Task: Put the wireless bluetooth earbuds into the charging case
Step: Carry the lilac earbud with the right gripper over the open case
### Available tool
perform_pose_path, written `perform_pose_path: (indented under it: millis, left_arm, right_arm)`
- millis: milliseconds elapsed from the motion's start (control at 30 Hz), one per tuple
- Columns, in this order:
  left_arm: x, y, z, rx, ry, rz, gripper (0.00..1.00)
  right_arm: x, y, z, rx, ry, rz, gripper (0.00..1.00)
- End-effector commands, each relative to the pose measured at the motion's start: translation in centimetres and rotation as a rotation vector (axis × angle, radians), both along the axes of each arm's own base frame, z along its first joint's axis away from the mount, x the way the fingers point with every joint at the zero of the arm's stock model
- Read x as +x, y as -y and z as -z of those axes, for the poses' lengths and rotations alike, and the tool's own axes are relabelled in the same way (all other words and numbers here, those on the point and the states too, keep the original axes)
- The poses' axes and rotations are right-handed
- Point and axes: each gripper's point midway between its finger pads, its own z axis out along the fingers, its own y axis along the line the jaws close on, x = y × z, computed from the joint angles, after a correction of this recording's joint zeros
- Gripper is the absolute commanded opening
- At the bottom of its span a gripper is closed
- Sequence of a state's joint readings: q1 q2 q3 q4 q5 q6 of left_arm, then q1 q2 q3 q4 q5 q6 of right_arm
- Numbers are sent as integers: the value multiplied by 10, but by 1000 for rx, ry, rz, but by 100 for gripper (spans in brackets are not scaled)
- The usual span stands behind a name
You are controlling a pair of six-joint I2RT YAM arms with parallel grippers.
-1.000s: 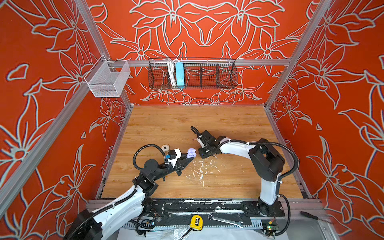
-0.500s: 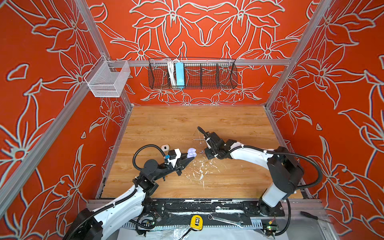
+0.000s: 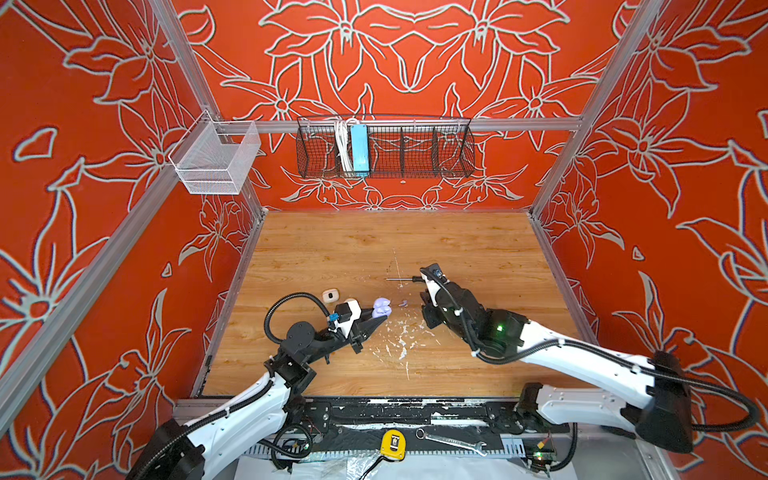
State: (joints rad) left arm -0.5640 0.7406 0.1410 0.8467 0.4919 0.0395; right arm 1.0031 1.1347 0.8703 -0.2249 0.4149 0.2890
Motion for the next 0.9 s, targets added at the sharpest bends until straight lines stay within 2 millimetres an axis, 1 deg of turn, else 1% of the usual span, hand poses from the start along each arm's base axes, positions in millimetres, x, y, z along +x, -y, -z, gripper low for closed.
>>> perform_pose_path:
  millis: [0,67,167,267,333,467,567,733,867]
  left_arm:
    - [-7,-5,-11,-14,87,-16,0]
    - [-5,-9,-11,-16,93,-46,0]
    - [-4,-14,-8,-32,101,-79,0]
    - [-3,-19,-9,-50,103,-109,0]
    - [-3,-22,-9,-62,110,-123,0]
    - [-3,-24,-9,-52,112,-134,0]
    - [-3,-26,-10,-72,137,-146,0]
    - [-6,-28,-16,-108,139,-138,0]
    - [-21,-23,-25,-128,184,-70,0]
  right_arm:
    - [-11,7,-30,36,63,22,16]
    - [-23,4,-44,69,69,8,16]
    - [-42,-9,-61,122,107,-27,15]
    - [-64,-25,-83,164,187,-51,15]
    - [-77,-38,-100,226,229,-81,15]
    - [-100,-66,-120,282,310,-125,15]
    - [-112,-84,-127,294,363,-132,15]
    - [-117,-104,-129,362,373,-157,15]
    - [-120,-115,-131,419,387,-169,16]
